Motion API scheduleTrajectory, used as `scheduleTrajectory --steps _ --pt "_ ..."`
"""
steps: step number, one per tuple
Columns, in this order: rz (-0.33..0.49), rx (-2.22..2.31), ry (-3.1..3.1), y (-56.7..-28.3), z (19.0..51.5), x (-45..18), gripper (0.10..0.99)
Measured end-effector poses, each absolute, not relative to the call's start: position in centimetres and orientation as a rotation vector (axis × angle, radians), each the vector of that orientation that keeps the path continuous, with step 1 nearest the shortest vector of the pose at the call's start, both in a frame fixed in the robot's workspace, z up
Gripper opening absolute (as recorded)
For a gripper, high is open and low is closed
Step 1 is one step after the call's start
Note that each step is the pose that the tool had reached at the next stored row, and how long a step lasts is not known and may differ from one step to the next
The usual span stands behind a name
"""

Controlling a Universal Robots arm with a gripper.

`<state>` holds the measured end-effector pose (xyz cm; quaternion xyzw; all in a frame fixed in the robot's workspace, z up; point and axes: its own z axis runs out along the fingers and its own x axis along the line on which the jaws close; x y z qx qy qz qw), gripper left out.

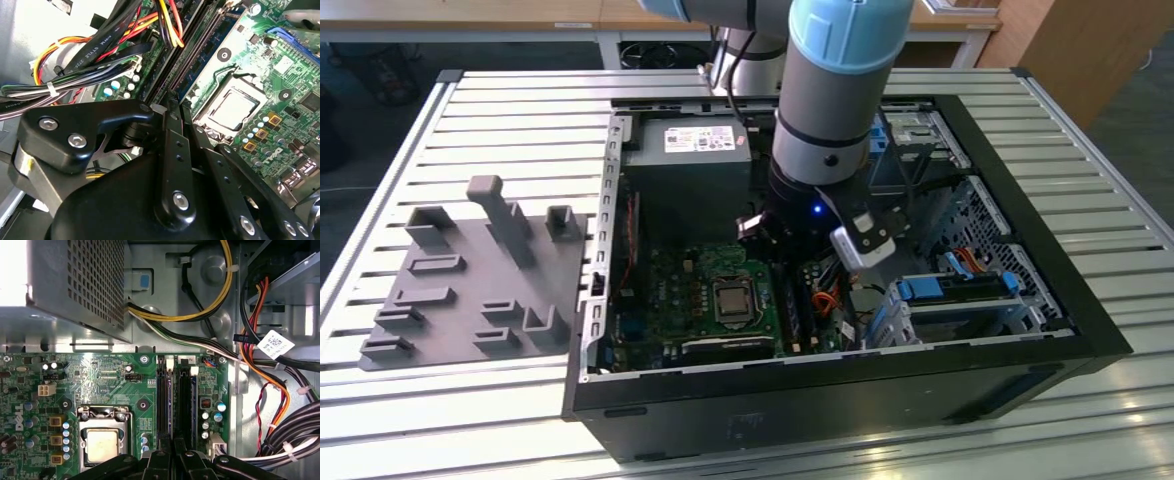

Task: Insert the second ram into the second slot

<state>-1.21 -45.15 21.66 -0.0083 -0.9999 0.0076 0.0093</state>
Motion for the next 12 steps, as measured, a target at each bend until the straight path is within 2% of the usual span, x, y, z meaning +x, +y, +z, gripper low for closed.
scheduleTrajectory --steps 12 --pt "0.024 -0.026 -3.122 -45.16 21.13 -1.21 0.137"
